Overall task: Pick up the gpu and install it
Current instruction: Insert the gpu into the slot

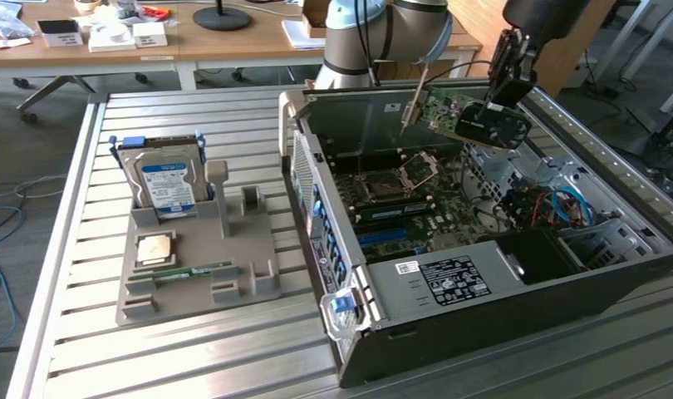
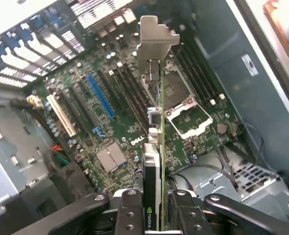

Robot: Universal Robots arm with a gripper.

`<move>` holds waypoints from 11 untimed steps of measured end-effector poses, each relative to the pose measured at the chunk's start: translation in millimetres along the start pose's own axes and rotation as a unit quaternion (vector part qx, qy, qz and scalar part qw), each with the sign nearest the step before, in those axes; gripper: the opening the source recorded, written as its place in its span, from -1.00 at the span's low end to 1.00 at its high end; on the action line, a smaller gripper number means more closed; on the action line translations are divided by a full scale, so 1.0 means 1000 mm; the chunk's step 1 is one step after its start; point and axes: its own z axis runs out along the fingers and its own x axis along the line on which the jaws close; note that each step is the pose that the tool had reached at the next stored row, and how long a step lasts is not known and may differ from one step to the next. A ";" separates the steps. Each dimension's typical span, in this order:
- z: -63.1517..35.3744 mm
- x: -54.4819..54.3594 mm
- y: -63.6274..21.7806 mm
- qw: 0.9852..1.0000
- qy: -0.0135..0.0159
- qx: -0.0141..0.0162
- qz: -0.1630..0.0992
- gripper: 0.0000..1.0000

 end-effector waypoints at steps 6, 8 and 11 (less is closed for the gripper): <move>0.0006 0.000 0.0000 0.999 0.003 -0.001 -0.054 -0.47; 0.0007 0.000 0.0000 0.997 0.003 -0.001 -0.072 -0.47; 0.0010 0.000 0.0000 0.995 0.005 -0.002 -0.099 -0.47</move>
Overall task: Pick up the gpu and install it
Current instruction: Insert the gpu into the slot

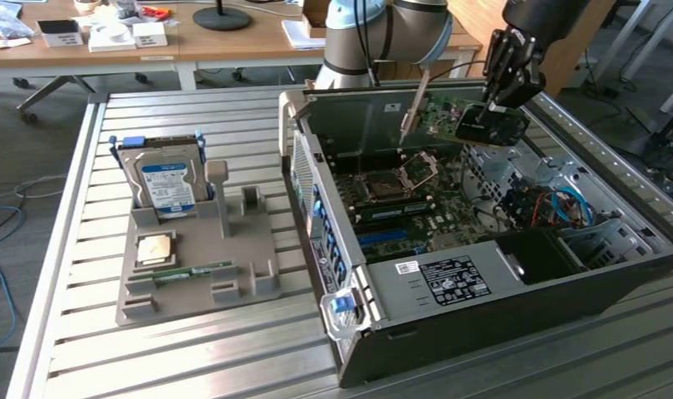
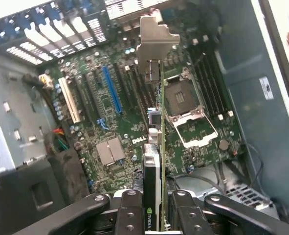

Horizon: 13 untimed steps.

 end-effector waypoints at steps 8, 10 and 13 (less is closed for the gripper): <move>0.0005 0.000 0.0000 0.998 0.003 -0.001 -0.070 -0.47; 0.0005 0.000 -0.0001 0.997 0.004 -0.001 -0.080 -0.47; 0.0005 0.000 0.0000 0.997 0.004 -0.001 -0.081 -0.47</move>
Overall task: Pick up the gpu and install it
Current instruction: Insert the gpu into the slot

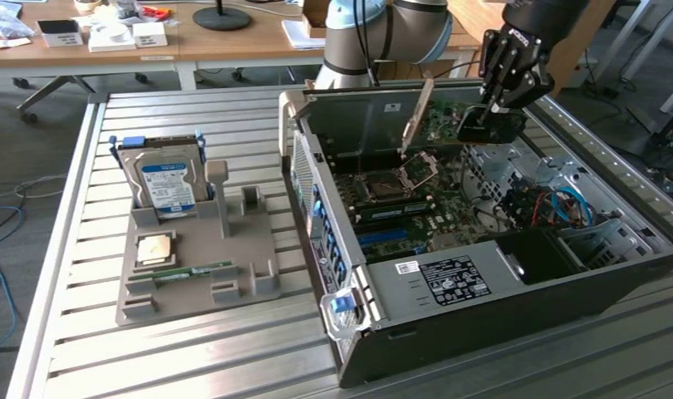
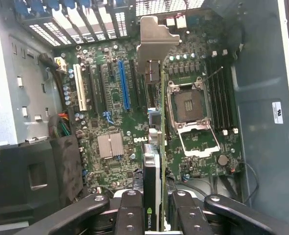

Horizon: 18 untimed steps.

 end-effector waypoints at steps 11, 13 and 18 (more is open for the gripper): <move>0.0001 0.000 0.0000 1.000 0.001 0.000 -0.014 -0.47; 0.0003 0.000 0.0000 1.000 0.001 0.000 -0.020 -0.47; 0.0016 0.000 -0.0001 0.999 0.002 0.001 -0.042 -0.47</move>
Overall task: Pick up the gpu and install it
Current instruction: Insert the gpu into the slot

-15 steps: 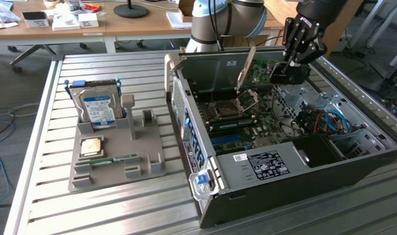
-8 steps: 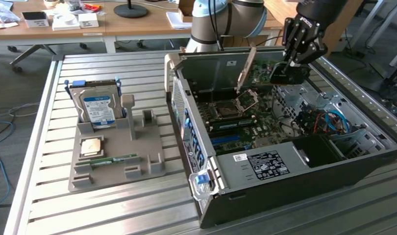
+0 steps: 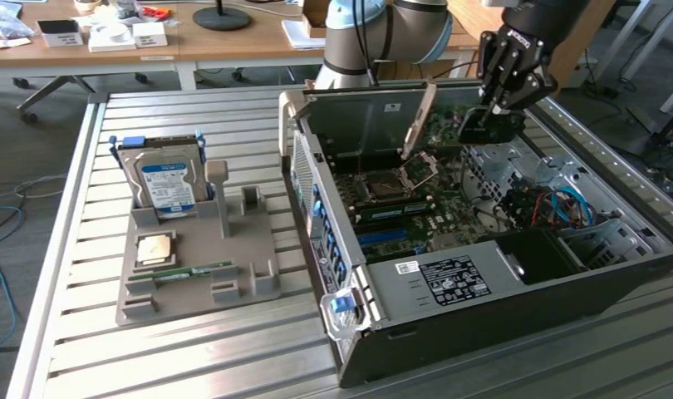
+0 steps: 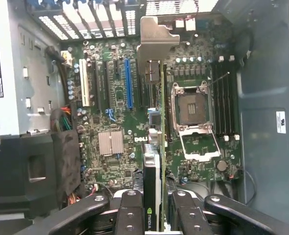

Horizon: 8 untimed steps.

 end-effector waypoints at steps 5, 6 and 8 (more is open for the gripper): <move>0.0030 0.000 0.0001 1.000 0.000 0.007 -0.016 -0.47; 0.0034 0.000 0.0002 1.000 0.000 0.008 -0.018 -0.47; 0.0034 0.000 0.0001 1.000 0.000 0.008 -0.019 -0.47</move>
